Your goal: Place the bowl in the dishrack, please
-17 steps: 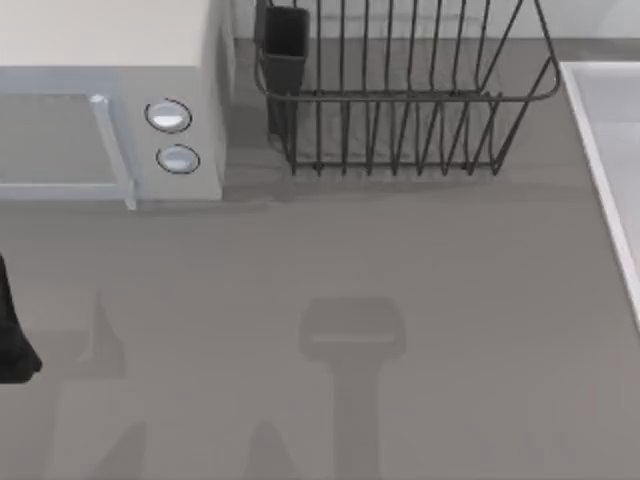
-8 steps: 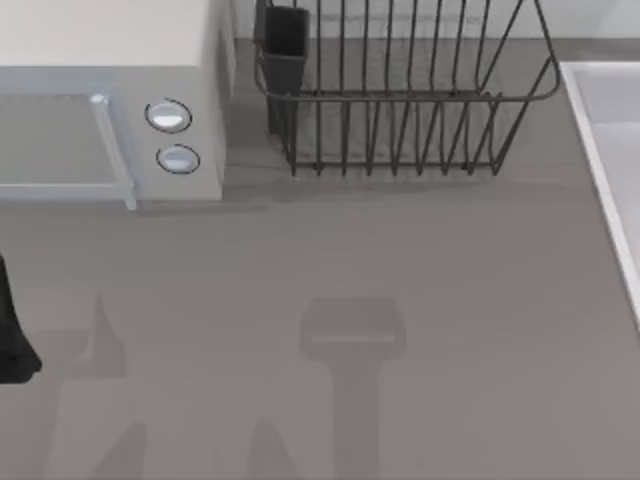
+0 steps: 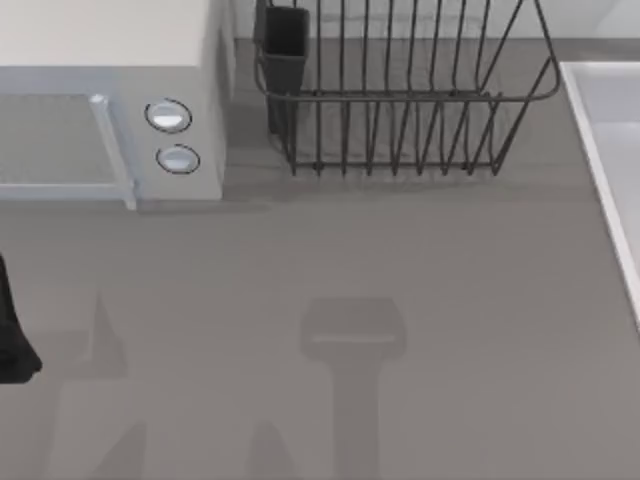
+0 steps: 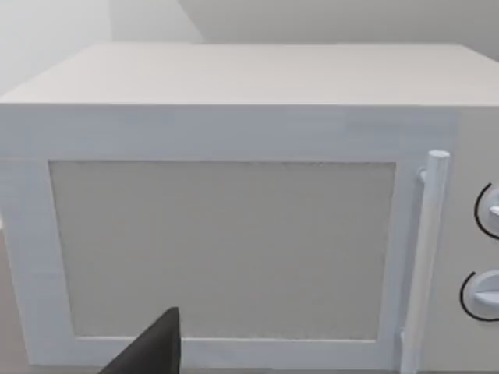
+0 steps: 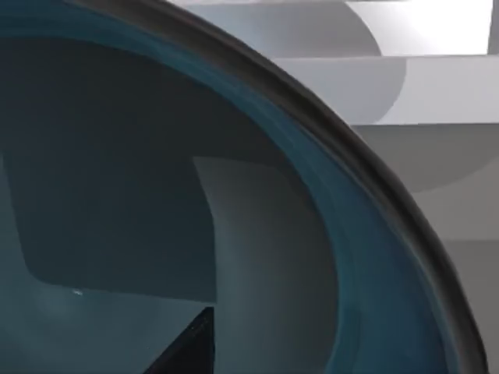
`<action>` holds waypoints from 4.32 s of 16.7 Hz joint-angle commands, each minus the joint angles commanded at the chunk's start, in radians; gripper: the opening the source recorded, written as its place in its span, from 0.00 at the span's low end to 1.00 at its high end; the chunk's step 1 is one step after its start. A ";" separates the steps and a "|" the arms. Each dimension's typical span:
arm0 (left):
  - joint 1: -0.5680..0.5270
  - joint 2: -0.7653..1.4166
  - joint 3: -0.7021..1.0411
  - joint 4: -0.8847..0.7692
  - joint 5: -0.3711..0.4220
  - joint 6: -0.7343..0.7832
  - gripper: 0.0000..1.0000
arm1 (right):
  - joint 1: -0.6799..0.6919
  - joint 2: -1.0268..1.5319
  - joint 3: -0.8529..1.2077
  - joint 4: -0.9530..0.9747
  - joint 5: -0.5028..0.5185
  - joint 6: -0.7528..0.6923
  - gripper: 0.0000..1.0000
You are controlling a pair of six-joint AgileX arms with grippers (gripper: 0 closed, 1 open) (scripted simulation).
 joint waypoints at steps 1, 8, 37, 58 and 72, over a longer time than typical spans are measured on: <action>0.000 0.000 0.000 0.000 0.000 0.000 1.00 | 0.000 0.000 0.000 0.000 0.000 0.000 0.62; 0.000 0.000 0.000 0.000 0.000 0.000 1.00 | 0.000 0.000 0.000 0.000 0.000 0.000 0.10; 0.000 0.000 0.000 0.000 0.000 0.000 1.00 | -0.010 -0.086 0.710 -0.794 -0.002 -0.008 0.00; 0.000 0.000 0.000 0.000 0.000 0.000 1.00 | 1.223 -0.308 0.441 0.230 0.712 0.599 0.00; 0.000 0.000 0.000 0.000 0.000 0.000 1.00 | 1.818 -0.421 0.322 0.742 1.119 0.779 0.00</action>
